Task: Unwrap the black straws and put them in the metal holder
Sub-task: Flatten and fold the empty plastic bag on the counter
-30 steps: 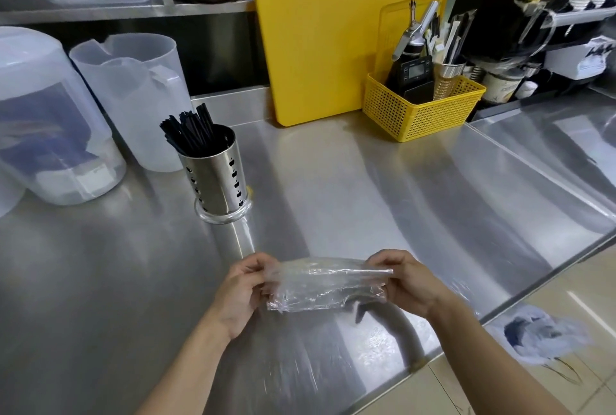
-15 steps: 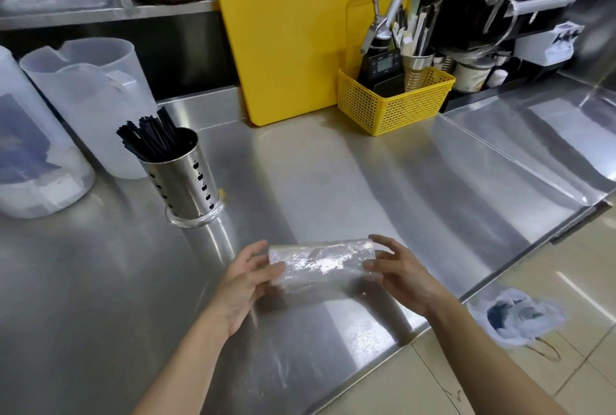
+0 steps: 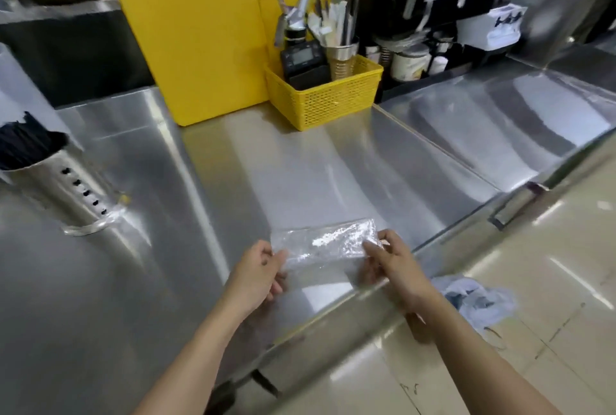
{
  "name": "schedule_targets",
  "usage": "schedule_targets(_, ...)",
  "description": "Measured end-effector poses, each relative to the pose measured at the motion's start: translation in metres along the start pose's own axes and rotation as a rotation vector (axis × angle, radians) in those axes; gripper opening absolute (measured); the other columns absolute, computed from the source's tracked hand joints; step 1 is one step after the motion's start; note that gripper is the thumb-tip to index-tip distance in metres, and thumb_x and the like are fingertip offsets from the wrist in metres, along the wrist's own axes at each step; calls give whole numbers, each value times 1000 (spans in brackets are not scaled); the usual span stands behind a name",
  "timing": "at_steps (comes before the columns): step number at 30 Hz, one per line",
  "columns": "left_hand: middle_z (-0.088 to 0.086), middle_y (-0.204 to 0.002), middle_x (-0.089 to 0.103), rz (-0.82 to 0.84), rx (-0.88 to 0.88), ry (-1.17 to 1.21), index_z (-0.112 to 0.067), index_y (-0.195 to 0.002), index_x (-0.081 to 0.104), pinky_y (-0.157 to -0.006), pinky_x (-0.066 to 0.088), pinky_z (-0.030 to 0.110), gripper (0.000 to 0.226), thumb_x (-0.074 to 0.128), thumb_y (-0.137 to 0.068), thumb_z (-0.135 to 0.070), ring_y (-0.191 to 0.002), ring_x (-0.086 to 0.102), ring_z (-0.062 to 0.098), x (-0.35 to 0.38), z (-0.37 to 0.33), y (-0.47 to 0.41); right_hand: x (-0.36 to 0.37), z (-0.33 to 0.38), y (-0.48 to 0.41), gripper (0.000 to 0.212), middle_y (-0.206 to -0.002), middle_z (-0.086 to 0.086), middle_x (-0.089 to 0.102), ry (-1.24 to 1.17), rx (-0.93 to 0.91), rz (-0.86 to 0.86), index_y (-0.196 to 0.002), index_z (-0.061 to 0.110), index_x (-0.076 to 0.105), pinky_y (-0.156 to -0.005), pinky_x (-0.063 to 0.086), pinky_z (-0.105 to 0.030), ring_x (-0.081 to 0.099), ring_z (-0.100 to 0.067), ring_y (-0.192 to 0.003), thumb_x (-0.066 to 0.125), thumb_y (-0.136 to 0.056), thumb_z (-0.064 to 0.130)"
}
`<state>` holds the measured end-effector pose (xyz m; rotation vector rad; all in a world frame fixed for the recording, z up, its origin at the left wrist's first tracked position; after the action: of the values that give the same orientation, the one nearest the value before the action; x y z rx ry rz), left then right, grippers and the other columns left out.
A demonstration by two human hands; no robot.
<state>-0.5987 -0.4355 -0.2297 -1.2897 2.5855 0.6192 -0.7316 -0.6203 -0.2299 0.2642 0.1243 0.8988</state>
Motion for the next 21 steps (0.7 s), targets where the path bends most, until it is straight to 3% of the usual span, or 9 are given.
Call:
schedule_targets(4,3,-55,59,23,59,-54,-13,-82,48,-39,35,24,19,54,-89,-30,-32,45,12,72,-26,-1,-76,-1,0,9,-56,-8,49,15,-39,-104,-91,8,45,-42,34,-22,40,-11,-38,53,-90,10)
schedule_targets(9,2,-56,58,133,98,-19,-11,-86,50,-39,33,21,21,55,-88,-31,-35,43,11,153,-55,-4,-160,-6,16,26,-57,-6,54,-5,-38,-253,-110,3,46,-42,35,-21,42,-11,-40,56,-90,16)
schedule_targets(14,2,-53,58,260,82,-4,-18,-74,47,-40,32,25,22,59,-86,-31,-40,44,17,221,-69,-17,-224,-19,30,17,-60,-9,52,-29,-31,-393,-101,2,49,-39,37,-16,43,-5,-37,56,-89,12)
schedule_targets(21,3,-58,57,426,46,-33,-17,-82,52,-42,35,22,13,53,-90,-27,-38,46,9,317,-77,-36,-307,-44,18,12,-60,-8,54,17,52,-506,-91,4,51,-40,36,-17,43,-10,-42,58,-88,13)
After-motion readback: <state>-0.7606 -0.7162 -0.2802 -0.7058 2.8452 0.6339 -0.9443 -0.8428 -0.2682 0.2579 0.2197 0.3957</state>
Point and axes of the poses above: each hand's wrist, its own y-axis away from the middle knuckle, its own x-axis out of the palm, z = x × y, the point moved 3 cm from there along -y, towards the middle knuckle
